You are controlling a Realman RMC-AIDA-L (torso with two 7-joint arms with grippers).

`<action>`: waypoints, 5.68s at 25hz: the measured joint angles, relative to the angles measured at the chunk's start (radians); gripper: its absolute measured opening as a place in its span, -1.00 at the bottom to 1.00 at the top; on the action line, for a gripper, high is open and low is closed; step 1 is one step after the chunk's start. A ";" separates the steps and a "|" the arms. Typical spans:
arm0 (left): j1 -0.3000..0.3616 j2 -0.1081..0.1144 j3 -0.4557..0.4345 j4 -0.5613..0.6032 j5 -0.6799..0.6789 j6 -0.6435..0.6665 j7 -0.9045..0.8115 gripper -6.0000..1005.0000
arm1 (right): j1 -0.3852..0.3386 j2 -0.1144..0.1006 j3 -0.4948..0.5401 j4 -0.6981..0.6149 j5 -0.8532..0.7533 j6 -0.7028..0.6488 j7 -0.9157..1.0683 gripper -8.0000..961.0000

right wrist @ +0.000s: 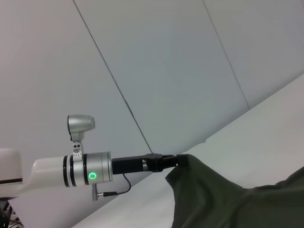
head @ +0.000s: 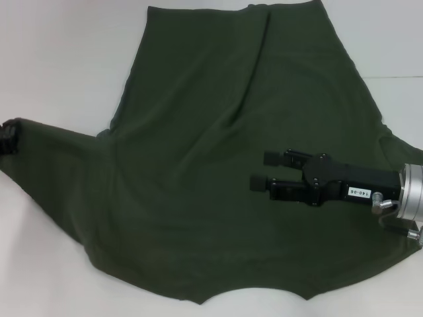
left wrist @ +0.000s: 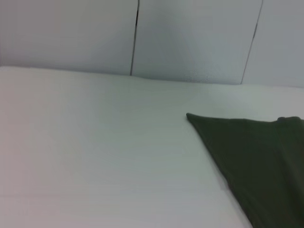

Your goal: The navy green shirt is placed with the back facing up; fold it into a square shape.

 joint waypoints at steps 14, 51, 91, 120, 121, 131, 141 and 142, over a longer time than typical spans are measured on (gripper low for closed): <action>0.027 -0.016 0.044 0.011 -0.003 0.190 -0.051 -0.94 | -0.004 -0.002 0.002 0.000 0.000 -0.001 0.000 0.90; -0.077 -0.020 0.095 -0.334 -0.178 0.619 0.157 0.18 | -0.069 -0.029 0.128 -0.049 0.001 0.015 0.215 0.90; -0.060 -0.026 0.262 -0.399 -0.173 0.589 0.433 0.50 | -0.153 -0.173 0.143 -0.171 -0.266 0.409 0.712 0.90; -0.062 -0.026 0.255 -0.407 -0.177 0.562 0.434 0.50 | -0.138 -0.147 0.149 -0.130 -0.262 0.438 0.688 -0.57; -0.062 -0.026 0.255 -0.407 -0.177 0.562 0.434 0.50 | -0.138 -0.147 0.155 -0.130 -0.262 0.438 0.689 -0.62; -0.061 -0.026 0.255 -0.407 -0.179 0.562 0.435 0.50 | -0.148 -0.174 0.218 -0.140 -0.265 0.440 0.689 -0.95; -0.059 -0.026 0.255 -0.417 -0.190 0.562 0.435 0.50 | -0.144 -0.209 0.212 -0.145 -0.267 0.451 0.668 -0.96; -0.059 -0.026 0.255 -0.418 -0.190 0.561 0.435 0.50 | -0.141 -0.210 0.211 -0.147 -0.267 0.455 0.664 -0.96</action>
